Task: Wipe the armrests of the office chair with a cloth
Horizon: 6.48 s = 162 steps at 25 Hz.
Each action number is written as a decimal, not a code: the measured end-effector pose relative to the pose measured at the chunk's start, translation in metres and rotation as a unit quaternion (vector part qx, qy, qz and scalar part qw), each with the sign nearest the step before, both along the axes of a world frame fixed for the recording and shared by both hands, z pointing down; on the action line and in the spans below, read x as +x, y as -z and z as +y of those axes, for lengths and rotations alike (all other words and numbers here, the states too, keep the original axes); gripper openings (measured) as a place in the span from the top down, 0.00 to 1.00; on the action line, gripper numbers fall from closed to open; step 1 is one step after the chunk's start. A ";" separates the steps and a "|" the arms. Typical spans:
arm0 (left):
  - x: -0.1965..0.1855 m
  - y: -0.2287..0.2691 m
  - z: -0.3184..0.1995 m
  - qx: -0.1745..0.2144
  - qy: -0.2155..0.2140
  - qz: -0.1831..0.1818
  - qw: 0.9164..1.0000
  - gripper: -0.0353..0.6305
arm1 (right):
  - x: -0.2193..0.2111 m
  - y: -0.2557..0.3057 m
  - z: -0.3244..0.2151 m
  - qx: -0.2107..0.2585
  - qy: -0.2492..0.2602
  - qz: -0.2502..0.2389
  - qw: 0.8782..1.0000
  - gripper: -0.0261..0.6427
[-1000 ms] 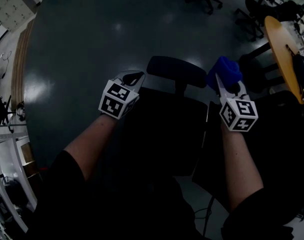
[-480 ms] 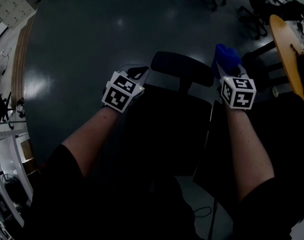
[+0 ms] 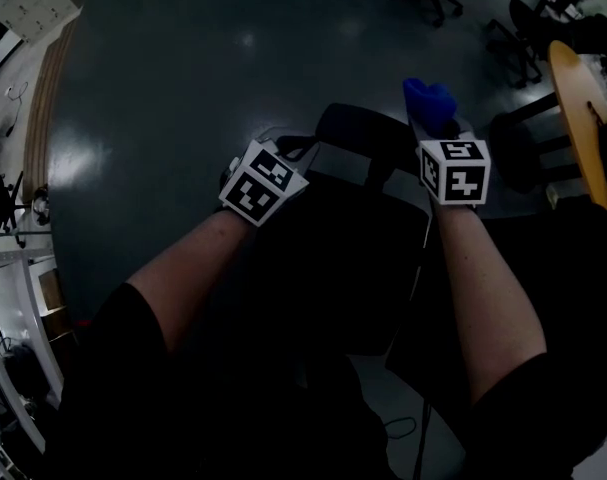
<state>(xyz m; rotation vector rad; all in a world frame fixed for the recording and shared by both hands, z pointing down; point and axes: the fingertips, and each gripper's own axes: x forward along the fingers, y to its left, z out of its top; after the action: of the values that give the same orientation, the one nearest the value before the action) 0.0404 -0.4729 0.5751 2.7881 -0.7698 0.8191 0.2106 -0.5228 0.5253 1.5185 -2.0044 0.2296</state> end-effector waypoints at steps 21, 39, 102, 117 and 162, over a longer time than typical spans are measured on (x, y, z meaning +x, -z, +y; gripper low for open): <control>0.002 -0.007 -0.008 -0.001 -0.007 0.003 1.000 0.92 | -0.136 0.004 -0.024 0.002 0.115 -0.037 0.993 0.76; -0.004 -0.003 -0.013 0.004 -0.018 -0.008 1.000 0.92 | -0.041 0.069 0.025 0.091 0.031 -0.107 0.990 0.76; -0.059 0.032 0.212 -0.073 -0.039 0.053 0.995 0.92 | -0.189 0.077 0.231 0.044 0.095 -0.088 0.991 0.76; -0.083 0.087 0.308 -0.061 0.045 0.077 0.994 0.92 | -0.158 0.088 0.381 0.031 0.107 -0.126 0.986 0.76; -0.175 0.001 0.503 -0.122 0.077 0.031 0.989 0.92 | -0.097 -0.013 0.550 -0.060 -0.041 -0.155 0.985 0.76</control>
<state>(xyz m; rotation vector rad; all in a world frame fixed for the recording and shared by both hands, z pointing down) -0.1349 0.0306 0.5745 2.4930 -0.8027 0.7394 0.1132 0.0269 0.5387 1.5674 -2.1196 0.6440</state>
